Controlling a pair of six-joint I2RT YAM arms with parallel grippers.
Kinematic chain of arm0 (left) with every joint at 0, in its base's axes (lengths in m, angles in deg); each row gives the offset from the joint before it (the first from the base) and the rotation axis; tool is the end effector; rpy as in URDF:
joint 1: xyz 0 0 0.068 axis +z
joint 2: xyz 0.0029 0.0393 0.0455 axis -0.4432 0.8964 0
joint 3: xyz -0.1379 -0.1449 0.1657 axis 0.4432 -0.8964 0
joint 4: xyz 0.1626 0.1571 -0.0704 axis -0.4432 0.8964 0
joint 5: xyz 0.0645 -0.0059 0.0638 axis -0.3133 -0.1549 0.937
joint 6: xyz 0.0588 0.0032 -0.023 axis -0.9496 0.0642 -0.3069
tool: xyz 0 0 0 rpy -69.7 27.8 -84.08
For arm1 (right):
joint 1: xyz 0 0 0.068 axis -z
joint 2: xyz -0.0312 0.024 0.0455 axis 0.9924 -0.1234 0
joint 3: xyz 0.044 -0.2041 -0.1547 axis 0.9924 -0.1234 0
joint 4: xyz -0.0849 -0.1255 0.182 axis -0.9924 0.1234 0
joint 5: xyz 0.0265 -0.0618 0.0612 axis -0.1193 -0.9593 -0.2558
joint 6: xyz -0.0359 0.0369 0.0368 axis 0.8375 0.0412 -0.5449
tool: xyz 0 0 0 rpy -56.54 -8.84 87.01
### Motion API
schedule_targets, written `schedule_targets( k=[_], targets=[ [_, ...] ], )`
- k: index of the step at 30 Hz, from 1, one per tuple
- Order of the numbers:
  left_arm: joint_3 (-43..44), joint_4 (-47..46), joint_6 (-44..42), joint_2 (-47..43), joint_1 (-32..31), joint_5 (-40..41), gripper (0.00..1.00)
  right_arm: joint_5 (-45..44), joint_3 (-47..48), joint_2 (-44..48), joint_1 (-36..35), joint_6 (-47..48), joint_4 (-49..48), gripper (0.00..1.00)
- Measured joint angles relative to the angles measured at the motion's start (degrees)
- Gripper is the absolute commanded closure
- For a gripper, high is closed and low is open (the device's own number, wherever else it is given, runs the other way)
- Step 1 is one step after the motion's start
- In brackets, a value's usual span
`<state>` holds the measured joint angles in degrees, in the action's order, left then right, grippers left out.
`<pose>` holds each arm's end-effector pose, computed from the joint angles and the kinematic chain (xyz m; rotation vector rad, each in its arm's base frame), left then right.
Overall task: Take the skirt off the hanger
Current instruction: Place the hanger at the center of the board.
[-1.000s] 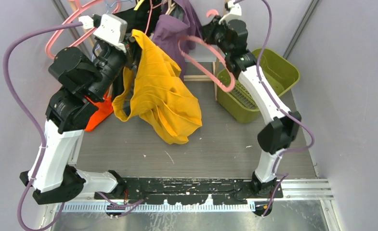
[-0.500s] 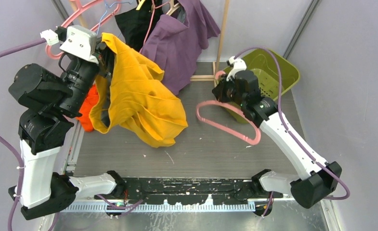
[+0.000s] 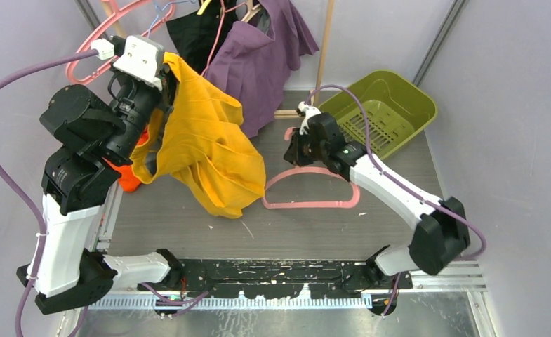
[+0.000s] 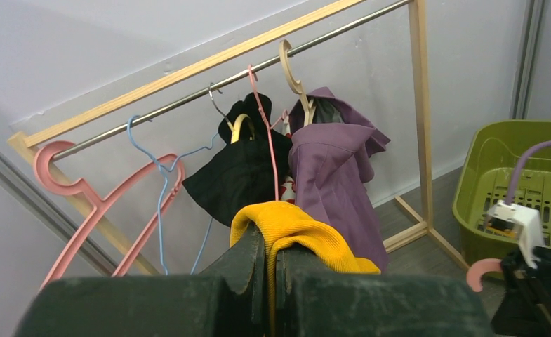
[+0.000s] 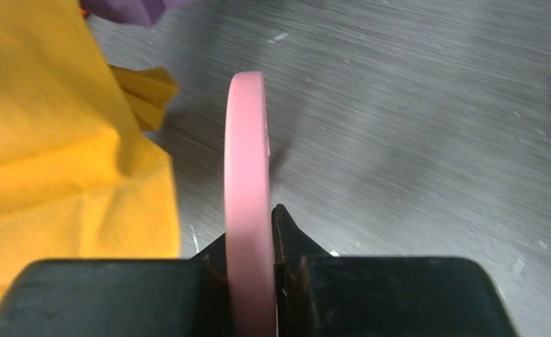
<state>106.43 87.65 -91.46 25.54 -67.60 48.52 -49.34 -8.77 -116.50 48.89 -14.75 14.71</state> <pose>0.1176 -0.0811 0.5739 0.4245 1.2780 -0.0719 0.2423 0.1700 0.2936 -0.3024 2.2406 0.6611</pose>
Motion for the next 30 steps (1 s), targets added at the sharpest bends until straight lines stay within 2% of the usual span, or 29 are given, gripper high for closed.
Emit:
schedule_targets(
  k=[10, 12, 13, 14, 18, 22, 27, 30],
  targets=[
    [1.0, 0.5, 1.9, 0.6, 0.0, -0.5, 1.00, 7.9, 15.6, -20.9, -1.2, -1.7, -6.9, 0.98],
    [1.4, 0.6, 2.2, 0.7, 0.0, -0.5, 1.00, 8.0, 17.9, -24.2, -1.3, -1.6, -7.7, 0.90],
    [1.7, 0.7, 2.3, 0.7, 0.0, -0.5, 1.00, 8.0, 19.1, -26.1, -1.3, -1.6, -8.0, 0.81],
    [1.9, 0.7, 2.3, 0.7, 0.0, -0.5, 1.00, 7.8, 20.0, -27.6, -1.3, -1.3, -8.2, 0.76],
    [3.4, 1.1, 2.2, 0.8, 0.0, -0.5, 1.00, 6.8, 21.7, -33.6, -1.3, 0.0, -8.5, 0.74],
    [4.5, 1.1, 2.0, 0.9, 0.0, -0.5, 1.00, 5.2, 21.7, -35.8, -1.2, 1.0, -6.9, 0.70],
    [4.6, 1.3, 1.3, 1.0, 0.0, -0.5, 1.00, 3.0, 22.7, -35.6, -1.2, 3.5, -5.5, 0.50],
    [4.6, 1.4, 0.9, 1.2, 0.0, -0.5, 1.00, 0.4, 23.5, -35.3, -1.2, 5.8, -3.6, 0.42]
  ],
)
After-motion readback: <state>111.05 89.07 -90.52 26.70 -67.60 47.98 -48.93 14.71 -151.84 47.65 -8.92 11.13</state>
